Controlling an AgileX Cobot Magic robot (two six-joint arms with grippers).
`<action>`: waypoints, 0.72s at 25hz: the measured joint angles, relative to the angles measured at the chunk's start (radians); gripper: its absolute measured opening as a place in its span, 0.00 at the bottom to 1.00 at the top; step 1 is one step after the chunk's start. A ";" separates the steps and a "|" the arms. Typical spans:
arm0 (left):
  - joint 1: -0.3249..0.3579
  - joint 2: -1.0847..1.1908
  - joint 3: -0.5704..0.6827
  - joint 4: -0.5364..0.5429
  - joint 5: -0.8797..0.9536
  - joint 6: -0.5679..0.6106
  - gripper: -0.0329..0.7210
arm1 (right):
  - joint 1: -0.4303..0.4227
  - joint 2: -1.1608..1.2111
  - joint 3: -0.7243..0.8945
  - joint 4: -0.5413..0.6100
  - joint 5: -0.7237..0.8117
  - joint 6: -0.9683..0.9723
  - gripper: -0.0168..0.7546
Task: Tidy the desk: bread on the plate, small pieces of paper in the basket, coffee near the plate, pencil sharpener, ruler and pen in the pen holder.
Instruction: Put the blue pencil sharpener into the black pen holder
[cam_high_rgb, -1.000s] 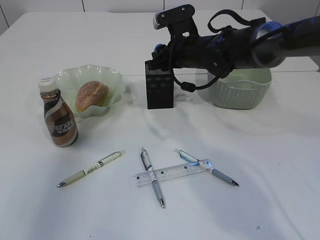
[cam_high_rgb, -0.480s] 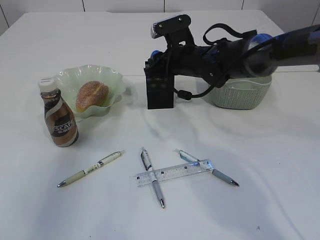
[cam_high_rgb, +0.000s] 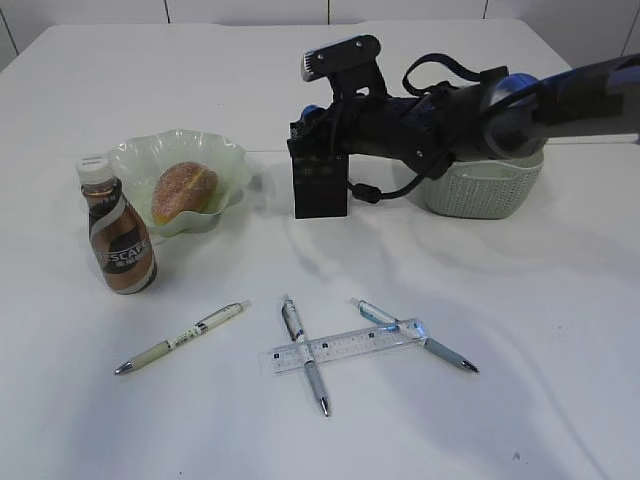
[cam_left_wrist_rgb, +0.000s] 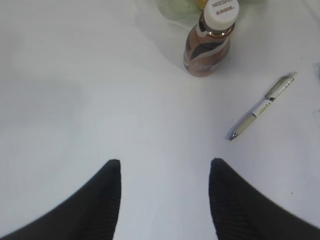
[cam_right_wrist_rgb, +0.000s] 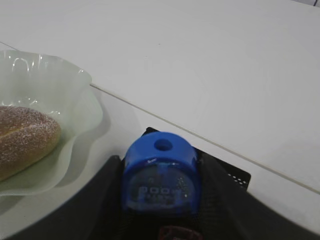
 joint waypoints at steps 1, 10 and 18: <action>0.000 0.000 0.000 0.000 0.000 0.000 0.56 | 0.000 0.004 -0.002 0.000 -0.002 0.000 0.48; 0.000 0.000 0.000 0.000 -0.002 0.000 0.56 | -0.007 0.018 -0.002 0.000 -0.002 0.002 0.51; 0.000 0.000 0.000 0.000 -0.004 0.000 0.56 | -0.024 0.018 -0.011 0.034 -0.002 0.009 0.55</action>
